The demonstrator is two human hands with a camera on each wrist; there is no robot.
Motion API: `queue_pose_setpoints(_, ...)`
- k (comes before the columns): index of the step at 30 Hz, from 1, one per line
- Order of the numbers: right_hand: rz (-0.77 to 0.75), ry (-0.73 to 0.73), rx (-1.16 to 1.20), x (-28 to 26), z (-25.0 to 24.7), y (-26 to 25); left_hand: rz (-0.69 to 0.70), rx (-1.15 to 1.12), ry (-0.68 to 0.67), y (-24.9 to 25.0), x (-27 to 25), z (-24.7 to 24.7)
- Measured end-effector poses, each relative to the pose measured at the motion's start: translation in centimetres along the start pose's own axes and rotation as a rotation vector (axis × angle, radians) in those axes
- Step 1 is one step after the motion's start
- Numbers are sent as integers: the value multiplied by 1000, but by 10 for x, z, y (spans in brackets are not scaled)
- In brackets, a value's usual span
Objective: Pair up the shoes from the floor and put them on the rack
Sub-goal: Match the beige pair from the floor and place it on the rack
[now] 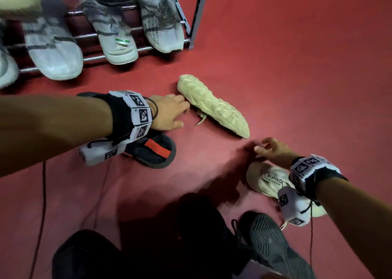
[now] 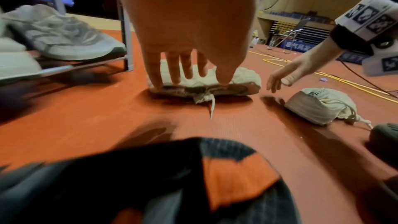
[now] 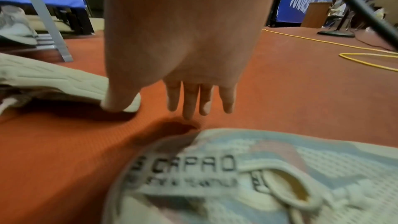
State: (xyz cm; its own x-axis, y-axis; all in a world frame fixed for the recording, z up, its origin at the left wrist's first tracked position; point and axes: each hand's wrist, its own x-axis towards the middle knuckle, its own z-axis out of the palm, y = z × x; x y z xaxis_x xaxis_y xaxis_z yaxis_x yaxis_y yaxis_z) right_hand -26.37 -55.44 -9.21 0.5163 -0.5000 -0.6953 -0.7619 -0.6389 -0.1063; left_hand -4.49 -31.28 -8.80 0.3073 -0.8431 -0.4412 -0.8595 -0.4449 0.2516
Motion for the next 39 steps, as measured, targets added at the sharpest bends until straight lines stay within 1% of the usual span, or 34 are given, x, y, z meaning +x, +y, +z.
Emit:
queue_pose_setpoints(2, -23, -126, -92, -5, 5, 11, 46, -3, 112, 14, 16, -7)
queue_pose_setpoints(4, -33, -177, -165, -5, 8, 16, 70, 16, 184, 22, 31, -11)
queue_pose_setpoints(6, -84, -199, -202, -2, 9, 15, 58, 61, 142, 23, 45, -12)
queue_pose_setpoints(8, -144, -260, -256, 2, 7, 11, 34, 101, 49, 19, 56, -10)
queue_pose_setpoints(11, -156, -336, -280, 10, 2, 13, 20, 162, -63, 12, 67, -3)
queue_pose_setpoints(15, -214, -374, -304, 17, 5, 12, 13, 242, -83, 8, 77, 3)
queue_pose_setpoints(18, -275, -423, -369, 19, 11, 3, 21, 255, -92, 9, 85, -1)
queue_pose_setpoints(21, -257, -456, -367, 23, 4, -2, 74, 259, -103, 13, 92, -1)
queue_pose_setpoints(25, -196, -349, -134, 31, -12, -12, 94, 407, -64, 18, 91, -1)
queue_pose_setpoints(27, -202, -297, -84, 35, -21, -20, 53, 443, -60, 23, 88, -3)
queue_pose_setpoints(30, -212, -246, -55, 37, -39, -35, 13, 402, 55, 24, 76, -11)
queue_pose_setpoints(31, -217, -251, -9, 35, -46, -38, 33, 414, 114, 17, 71, -11)
queue_pose_setpoints(33, -231, -252, 101, 35, -57, -42, 128, 465, 172, 2, 56, -14)
queue_pose_setpoints(34, -225, -228, 148, 36, -62, -44, 177, 467, 173, -7, 48, -12)
queue_pose_setpoints(35, -215, -183, 187, 39, -65, -46, 204, 451, 106, -15, 42, -10)
queue_pose_setpoints(36, -223, -112, 227, 42, -68, -48, 223, 419, 100, -23, 35, -5)
queue_pose_setpoints(38, -251, 96, 335, 47, -74, -57, 326, 340, 47, -31, 19, 1)
queue_pose_setpoints(39, -251, 213, 419, 51, -77, -62, 354, 327, 3, -33, 12, 6)
